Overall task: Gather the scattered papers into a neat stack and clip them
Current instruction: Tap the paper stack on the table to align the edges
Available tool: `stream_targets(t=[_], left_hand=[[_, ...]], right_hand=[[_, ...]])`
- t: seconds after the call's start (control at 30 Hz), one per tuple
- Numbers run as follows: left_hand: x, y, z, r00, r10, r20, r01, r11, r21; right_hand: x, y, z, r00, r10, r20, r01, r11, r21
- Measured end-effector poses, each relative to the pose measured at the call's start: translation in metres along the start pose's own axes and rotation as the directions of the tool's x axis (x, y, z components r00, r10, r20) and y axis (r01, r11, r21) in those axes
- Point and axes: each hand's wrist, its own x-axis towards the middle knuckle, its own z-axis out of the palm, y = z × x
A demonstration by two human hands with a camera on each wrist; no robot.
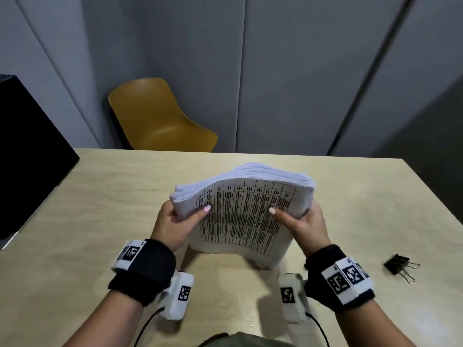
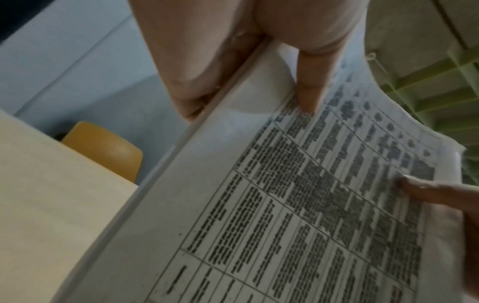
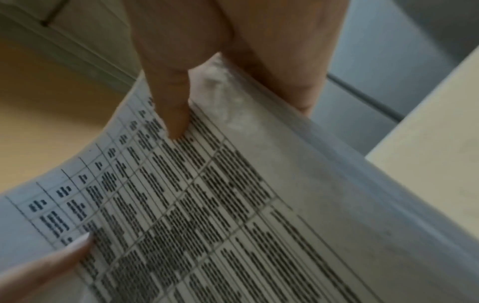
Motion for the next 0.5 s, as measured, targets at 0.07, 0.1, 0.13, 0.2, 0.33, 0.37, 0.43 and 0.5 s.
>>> stream_targets(t=[0.07,0.1,0.13,0.2,0.33,0.37,0.43,0.5], left_hand=[[-0.002,0.0,0.006,0.999,0.027,-0.017,-0.026,0.999,0.046],[-0.003,0.0,0.007,0.999,0.045,-0.029,-0.043,0.998,0.05],[-0.004,0.001,0.008,0.998,0.053,-0.036,-0.052,0.998,0.036],[-0.005,-0.001,0.006,0.998,0.054,-0.025,-0.054,0.999,0.0],[-0.012,-0.014,0.005,0.999,-0.045,0.032,0.046,0.998,-0.047],[-0.015,-0.017,0.006,0.998,-0.051,0.02,0.052,0.998,-0.045],[-0.015,-0.017,0.007,0.999,-0.035,-0.005,0.035,0.999,-0.019],[-0.014,-0.016,0.005,1.0,-0.024,0.007,0.024,0.999,-0.03]], right_hand=[[0.0,0.005,0.001,0.998,0.03,0.054,-0.031,1.0,0.006],[0.0,0.007,0.002,0.999,0.012,0.05,-0.014,0.999,0.031],[-0.001,0.008,0.003,0.999,0.0,0.037,-0.003,0.997,0.074],[-0.001,0.013,-0.001,0.999,-0.014,0.032,0.01,0.992,0.123],[-0.003,0.028,-0.001,0.994,0.068,0.081,-0.071,0.997,0.035],[-0.004,0.029,0.0,0.994,0.072,0.08,-0.076,0.996,0.037],[-0.003,0.028,0.002,0.997,0.056,0.062,-0.06,0.996,0.063],[-0.003,0.027,0.0,0.997,0.029,0.067,-0.035,0.995,0.094]])
